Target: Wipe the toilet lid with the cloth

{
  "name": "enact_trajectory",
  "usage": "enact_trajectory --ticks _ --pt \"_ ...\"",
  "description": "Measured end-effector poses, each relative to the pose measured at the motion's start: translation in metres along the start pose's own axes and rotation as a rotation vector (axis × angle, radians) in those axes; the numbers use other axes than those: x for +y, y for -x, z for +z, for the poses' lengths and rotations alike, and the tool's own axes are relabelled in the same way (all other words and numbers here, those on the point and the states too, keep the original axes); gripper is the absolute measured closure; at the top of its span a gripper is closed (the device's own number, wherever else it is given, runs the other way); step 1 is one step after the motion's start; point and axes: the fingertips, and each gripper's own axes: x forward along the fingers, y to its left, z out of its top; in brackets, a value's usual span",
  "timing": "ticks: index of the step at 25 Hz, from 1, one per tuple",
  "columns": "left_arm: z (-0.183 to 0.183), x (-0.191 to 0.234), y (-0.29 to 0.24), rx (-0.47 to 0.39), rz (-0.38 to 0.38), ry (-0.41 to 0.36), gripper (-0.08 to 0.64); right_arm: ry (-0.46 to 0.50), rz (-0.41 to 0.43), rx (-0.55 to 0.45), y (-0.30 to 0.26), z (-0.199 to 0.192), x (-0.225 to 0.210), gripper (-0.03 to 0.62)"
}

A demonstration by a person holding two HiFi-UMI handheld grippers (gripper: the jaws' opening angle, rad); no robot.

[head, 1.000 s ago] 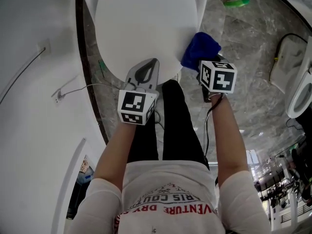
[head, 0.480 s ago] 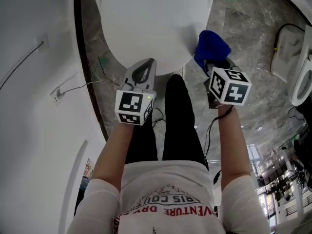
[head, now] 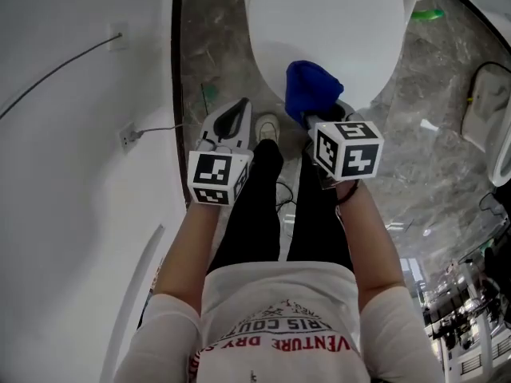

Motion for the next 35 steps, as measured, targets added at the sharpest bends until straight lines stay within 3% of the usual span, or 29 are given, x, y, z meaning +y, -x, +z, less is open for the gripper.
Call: enact_trajectory --ticks 5,10,15,23,35 --pt "-0.026 0.046 0.024 -0.001 0.057 0.041 0.554 0.045 0.051 0.050 -0.056 -0.014 0.056 0.505" --pt "-0.048 0.060 0.024 -0.011 0.058 0.081 0.554 0.077 0.020 0.052 -0.086 -0.015 0.055 0.505" --pt "-0.057 0.040 0.013 -0.001 0.029 0.080 0.554 0.067 -0.008 0.054 -0.084 -0.021 0.027 0.505" --pt "-0.030 -0.004 -0.012 -0.015 -0.015 0.038 0.554 0.056 -0.018 0.051 -0.051 -0.027 -0.023 0.505" --pt "-0.001 -0.087 -0.047 -0.015 -0.072 0.006 0.554 -0.029 -0.155 0.048 0.021 -0.056 -0.132 0.505"
